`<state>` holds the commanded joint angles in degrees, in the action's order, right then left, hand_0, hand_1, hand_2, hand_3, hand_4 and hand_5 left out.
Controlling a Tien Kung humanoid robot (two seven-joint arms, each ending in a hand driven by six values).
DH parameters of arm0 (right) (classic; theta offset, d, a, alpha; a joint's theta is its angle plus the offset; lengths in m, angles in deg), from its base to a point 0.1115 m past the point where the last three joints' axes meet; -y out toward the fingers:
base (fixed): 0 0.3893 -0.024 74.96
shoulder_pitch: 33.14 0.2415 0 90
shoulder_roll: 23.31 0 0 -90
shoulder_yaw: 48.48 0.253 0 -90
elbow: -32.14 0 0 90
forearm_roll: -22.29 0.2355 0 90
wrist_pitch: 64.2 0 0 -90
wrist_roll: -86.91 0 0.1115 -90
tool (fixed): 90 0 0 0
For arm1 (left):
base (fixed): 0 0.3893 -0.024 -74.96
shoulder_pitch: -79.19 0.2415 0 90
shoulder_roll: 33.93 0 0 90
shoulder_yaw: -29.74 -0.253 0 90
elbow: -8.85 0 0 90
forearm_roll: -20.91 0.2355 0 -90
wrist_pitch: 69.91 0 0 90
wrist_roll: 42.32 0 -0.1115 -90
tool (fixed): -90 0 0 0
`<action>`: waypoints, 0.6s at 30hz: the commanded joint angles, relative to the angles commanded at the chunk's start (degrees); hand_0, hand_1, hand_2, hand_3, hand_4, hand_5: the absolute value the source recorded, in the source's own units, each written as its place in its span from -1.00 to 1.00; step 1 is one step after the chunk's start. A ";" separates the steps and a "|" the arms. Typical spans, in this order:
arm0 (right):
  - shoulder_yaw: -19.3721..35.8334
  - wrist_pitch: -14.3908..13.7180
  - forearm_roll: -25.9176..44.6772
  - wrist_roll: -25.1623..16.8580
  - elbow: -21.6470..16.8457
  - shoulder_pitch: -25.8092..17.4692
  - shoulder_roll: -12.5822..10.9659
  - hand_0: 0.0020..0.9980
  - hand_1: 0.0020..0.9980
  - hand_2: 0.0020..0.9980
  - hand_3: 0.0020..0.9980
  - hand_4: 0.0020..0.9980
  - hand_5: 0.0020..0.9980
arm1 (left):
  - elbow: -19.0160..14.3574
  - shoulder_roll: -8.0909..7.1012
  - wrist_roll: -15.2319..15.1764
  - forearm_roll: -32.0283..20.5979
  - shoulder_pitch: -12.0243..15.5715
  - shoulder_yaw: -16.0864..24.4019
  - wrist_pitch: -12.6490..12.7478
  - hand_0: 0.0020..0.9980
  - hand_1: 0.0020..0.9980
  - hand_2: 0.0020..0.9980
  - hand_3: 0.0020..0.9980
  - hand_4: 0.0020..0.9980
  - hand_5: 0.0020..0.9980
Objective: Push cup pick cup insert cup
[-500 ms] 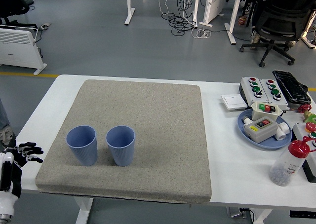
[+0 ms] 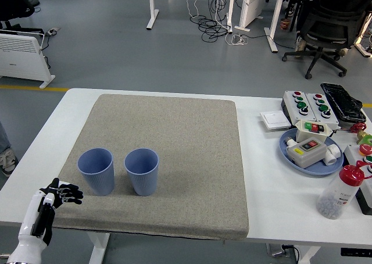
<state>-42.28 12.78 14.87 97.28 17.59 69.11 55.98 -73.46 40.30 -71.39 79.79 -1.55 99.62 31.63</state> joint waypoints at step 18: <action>0.49 -0.08 -0.82 0.25 -0.05 -0.77 0.11 0.41 0.28 0.29 0.14 -0.87 -0.07 | 5.31 1.22 3.21 1.99 -4.69 -4.16 -1.65 0.19 0.16 0.10 -0.05 0.03 1.00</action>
<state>-41.79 12.69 14.05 97.54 17.54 68.34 56.09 -68.15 41.52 -68.18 81.78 -6.24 95.46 29.98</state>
